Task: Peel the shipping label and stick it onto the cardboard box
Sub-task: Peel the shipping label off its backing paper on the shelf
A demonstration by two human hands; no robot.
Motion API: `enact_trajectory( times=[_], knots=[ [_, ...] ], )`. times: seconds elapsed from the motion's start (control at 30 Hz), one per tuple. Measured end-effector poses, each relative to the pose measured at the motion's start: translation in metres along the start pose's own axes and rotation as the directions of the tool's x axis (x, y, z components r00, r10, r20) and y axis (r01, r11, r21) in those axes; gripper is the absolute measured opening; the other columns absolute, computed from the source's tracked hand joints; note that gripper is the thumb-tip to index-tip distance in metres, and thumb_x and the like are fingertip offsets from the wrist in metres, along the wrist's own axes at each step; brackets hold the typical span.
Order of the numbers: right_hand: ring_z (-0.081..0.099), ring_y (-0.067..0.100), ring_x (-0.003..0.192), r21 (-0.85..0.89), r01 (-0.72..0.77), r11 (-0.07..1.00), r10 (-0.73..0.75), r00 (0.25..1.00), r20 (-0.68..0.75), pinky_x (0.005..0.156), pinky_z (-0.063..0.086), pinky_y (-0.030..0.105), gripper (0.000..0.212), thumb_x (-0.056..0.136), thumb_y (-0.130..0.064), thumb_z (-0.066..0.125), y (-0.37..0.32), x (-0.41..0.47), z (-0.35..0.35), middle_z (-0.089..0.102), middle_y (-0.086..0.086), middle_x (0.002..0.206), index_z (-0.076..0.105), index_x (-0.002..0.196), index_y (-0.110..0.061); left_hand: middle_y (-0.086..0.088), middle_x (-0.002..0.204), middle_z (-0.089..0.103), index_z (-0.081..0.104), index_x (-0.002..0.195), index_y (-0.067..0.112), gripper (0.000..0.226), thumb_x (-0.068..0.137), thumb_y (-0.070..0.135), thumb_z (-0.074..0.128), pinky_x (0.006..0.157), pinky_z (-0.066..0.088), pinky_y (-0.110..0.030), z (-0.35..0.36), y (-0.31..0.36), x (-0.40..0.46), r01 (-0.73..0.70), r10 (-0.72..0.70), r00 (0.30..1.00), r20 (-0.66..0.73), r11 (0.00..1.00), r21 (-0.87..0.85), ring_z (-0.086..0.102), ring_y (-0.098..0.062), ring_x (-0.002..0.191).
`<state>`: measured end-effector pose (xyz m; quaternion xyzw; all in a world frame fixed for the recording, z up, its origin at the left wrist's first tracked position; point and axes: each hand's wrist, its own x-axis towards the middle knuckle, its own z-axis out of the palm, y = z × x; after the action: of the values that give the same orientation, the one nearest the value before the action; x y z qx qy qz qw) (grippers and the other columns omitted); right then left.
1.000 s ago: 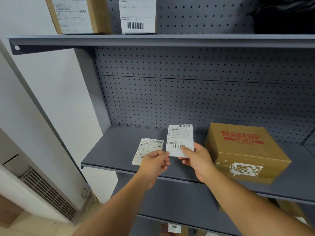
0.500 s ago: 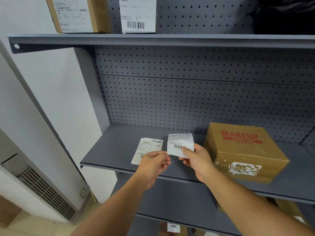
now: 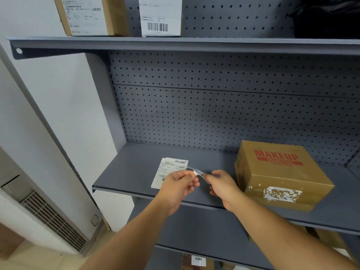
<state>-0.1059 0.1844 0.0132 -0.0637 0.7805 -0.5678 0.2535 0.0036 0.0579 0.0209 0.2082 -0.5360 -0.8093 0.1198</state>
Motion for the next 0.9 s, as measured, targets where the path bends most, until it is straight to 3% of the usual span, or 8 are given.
enact_trajectory(
  times=[0.07, 0.1, 0.17, 0.23, 0.47, 0.6, 0.83, 0.9],
  knots=[
    [0.062, 0.017, 0.108, -0.230, 0.172, 0.958, -0.184, 0.982, -0.031, 0.092, 0.050, 0.032, 0.033, 0.093, -0.033, 0.069, -0.003, -0.003, 0.002, 0.065, -0.003, 0.119, 0.063, 0.123, -0.020, -0.008, 0.079, 0.072, 0.072, 0.091, 0.005, 0.014, 0.099, 0.003, 0.061, 0.070, 0.054, -0.024, 0.000, 0.000, 0.001, -0.010, 0.010, 1.000, -0.021, 1.000, 0.030, 0.069, -0.016, 0.074],
    [0.064, 0.014, 0.106, -0.261, 0.267, 0.928, -0.282, 0.959, -0.019, 0.093, 0.051, 0.031, 0.023, 0.095, -0.030, 0.067, -0.006, -0.005, 0.002, 0.068, -0.006, 0.115, 0.069, 0.115, -0.020, -0.007, 0.078, 0.072, 0.072, 0.091, 0.005, 0.014, 0.099, 0.004, 0.061, 0.070, 0.053, -0.025, 0.000, 0.000, 0.002, -0.016, 0.017, 0.999, -0.032, 0.999, 0.049, 0.069, -0.015, 0.073],
    [0.066, 0.005, 0.092, -0.187, 0.391, 0.901, -0.383, 0.921, 0.078, 0.084, 0.052, 0.023, 0.012, 0.098, -0.023, 0.064, -0.014, -0.012, 0.004, 0.073, -0.010, 0.099, 0.075, 0.102, -0.022, -0.007, 0.077, 0.072, 0.074, 0.090, 0.004, 0.015, 0.098, 0.004, 0.062, 0.069, 0.052, -0.025, 0.000, 0.000, 0.003, -0.029, 0.032, 0.999, -0.043, 0.997, 0.078, 0.068, -0.015, 0.071],
    [0.067, 0.001, 0.083, -0.158, 0.451, 0.879, -0.425, 0.889, 0.173, 0.076, 0.051, 0.014, 0.013, 0.098, -0.019, 0.064, -0.019, -0.018, 0.006, 0.076, -0.009, 0.090, 0.076, 0.097, -0.023, -0.009, 0.078, 0.072, 0.075, 0.092, 0.001, 0.015, 0.098, 0.005, 0.062, 0.068, 0.051, -0.025, -0.001, 0.000, 0.005, -0.039, 0.042, 0.998, -0.035, 0.995, 0.095, 0.067, -0.014, 0.071],
    [0.072, 0.000, 0.081, -0.222, 0.503, 0.836, -0.469, 0.863, 0.187, 0.073, 0.053, 0.011, 0.017, 0.093, -0.016, 0.070, -0.020, -0.017, 0.006, 0.079, -0.013, 0.083, 0.078, 0.093, -0.031, -0.009, 0.076, 0.074, 0.077, 0.091, 0.004, 0.017, 0.097, 0.005, 0.062, 0.069, 0.052, -0.026, -0.004, 0.001, 0.006, -0.056, 0.068, 0.996, -0.057, 0.982, 0.181, 0.068, -0.014, 0.072],
    [0.071, -0.004, 0.082, -0.313, 0.515, 0.798, -0.479, 0.857, 0.190, 0.073, 0.051, 0.009, 0.013, 0.093, -0.020, 0.071, -0.022, -0.015, 0.004, 0.079, -0.014, 0.085, 0.082, 0.098, -0.026, -0.006, 0.077, 0.075, 0.078, 0.090, 0.008, 0.020, 0.098, 0.005, 0.060, 0.069, 0.052, -0.025, -0.006, 0.002, 0.006, -0.088, 0.099, 0.995, -0.034, 0.965, 0.248, 0.069, -0.013, 0.073],
    [0.071, 0.001, 0.084, -0.482, 0.588, 0.650, -0.543, 0.803, 0.246, 0.078, 0.056, 0.020, 0.016, 0.096, -0.027, 0.066, -0.028, -0.022, 0.002, 0.079, -0.015, 0.087, 0.081, 0.100, -0.029, -0.001, 0.078, 0.077, 0.078, 0.095, 0.009, 0.019, 0.100, 0.010, 0.059, 0.067, 0.054, -0.019, -0.008, 0.002, 0.007, -0.121, 0.143, 0.989, -0.030, 0.916, 0.381, 0.071, -0.009, 0.074],
    [0.071, 0.002, 0.082, -0.473, 0.574, 0.668, -0.544, 0.811, 0.215, 0.076, 0.056, 0.022, 0.015, 0.095, -0.025, 0.067, -0.029, -0.022, 0.003, 0.079, -0.015, 0.085, 0.081, 0.096, -0.028, -0.001, 0.079, 0.076, 0.078, 0.098, 0.006, 0.019, 0.099, 0.010, 0.059, 0.065, 0.053, -0.017, -0.008, 0.002, 0.007, -0.125, 0.150, 0.988, -0.032, 0.908, 0.400, 0.070, -0.007, 0.073]
  ],
)
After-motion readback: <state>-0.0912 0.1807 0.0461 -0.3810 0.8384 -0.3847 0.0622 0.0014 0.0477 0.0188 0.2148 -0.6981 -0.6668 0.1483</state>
